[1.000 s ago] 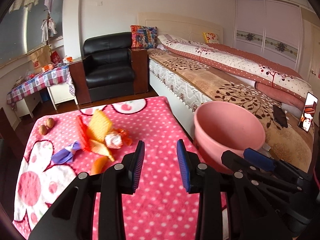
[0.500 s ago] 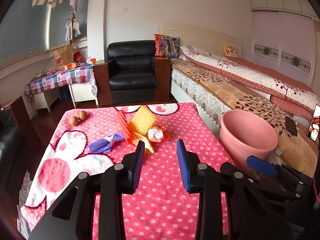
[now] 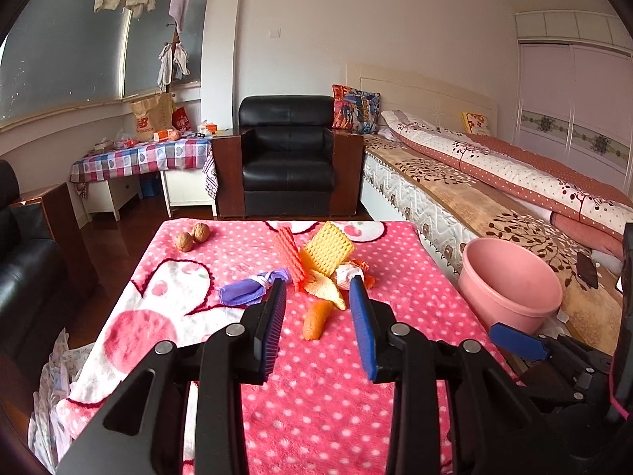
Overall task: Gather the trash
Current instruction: 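Move both open tools back over the trash on the table, then grasp the purple cloth with the left tool while the right tool grasps the orange piece, then carry the purple cloth and orange piece over the pink bucket, then open the left tool to drop the purple cloth while the right tool releases the orange piece, then move both open tools back over the remaining trash on the table, then grasp the red foam mesh with the left tool while the right tool grasps the tan chip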
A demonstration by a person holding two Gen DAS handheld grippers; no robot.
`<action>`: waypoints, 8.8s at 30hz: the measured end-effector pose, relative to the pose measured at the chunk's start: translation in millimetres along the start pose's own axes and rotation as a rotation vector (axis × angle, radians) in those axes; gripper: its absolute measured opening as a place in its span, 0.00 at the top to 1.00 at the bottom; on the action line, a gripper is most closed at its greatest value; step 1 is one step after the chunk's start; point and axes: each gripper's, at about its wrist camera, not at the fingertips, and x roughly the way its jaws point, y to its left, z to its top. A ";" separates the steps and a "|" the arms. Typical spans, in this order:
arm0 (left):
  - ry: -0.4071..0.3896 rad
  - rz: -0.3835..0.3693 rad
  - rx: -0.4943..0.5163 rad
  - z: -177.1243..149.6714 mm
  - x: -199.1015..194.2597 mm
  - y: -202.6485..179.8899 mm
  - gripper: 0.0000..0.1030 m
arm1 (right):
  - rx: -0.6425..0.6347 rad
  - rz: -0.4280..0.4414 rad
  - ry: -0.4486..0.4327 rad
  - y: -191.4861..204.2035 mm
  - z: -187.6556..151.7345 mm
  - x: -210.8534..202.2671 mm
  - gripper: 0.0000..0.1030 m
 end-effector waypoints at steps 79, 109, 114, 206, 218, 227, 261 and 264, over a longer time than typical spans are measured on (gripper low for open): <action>0.347 -0.235 0.024 -5.6 100.5 79.4 1.00 | 0.024 0.071 0.239 0.5 28.9 128.1 0.84; 0.321 -0.160 0.037 0.4 98.7 37.7 0.82 | 0.036 0.150 0.173 -37.9 15.1 94.2 0.83; 0.257 -0.184 0.052 14.2 92.1 6.9 0.82 | 0.047 0.105 0.105 -57.7 31.6 77.2 0.83; 0.168 -0.251 0.172 33.3 114.5 -152.1 0.70 | 0.172 -0.118 -0.039 -154.3 33.9 22.6 0.61; 0.186 -0.122 0.055 13.0 104.9 -55.1 0.70 | 0.116 -0.013 -0.004 -89.2 33.6 46.0 0.61; 0.235 -0.002 -0.067 2.9 112.7 25.7 0.70 | 0.048 0.055 0.059 -37.6 43.8 91.2 0.61; 0.373 0.077 -0.202 1.3 204.1 72.5 0.81 | -0.087 0.163 0.263 29.9 55.2 219.6 0.80; 0.362 0.085 -0.202 1.7 199.3 76.0 0.91 | -0.082 0.161 0.264 27.5 53.9 220.3 0.89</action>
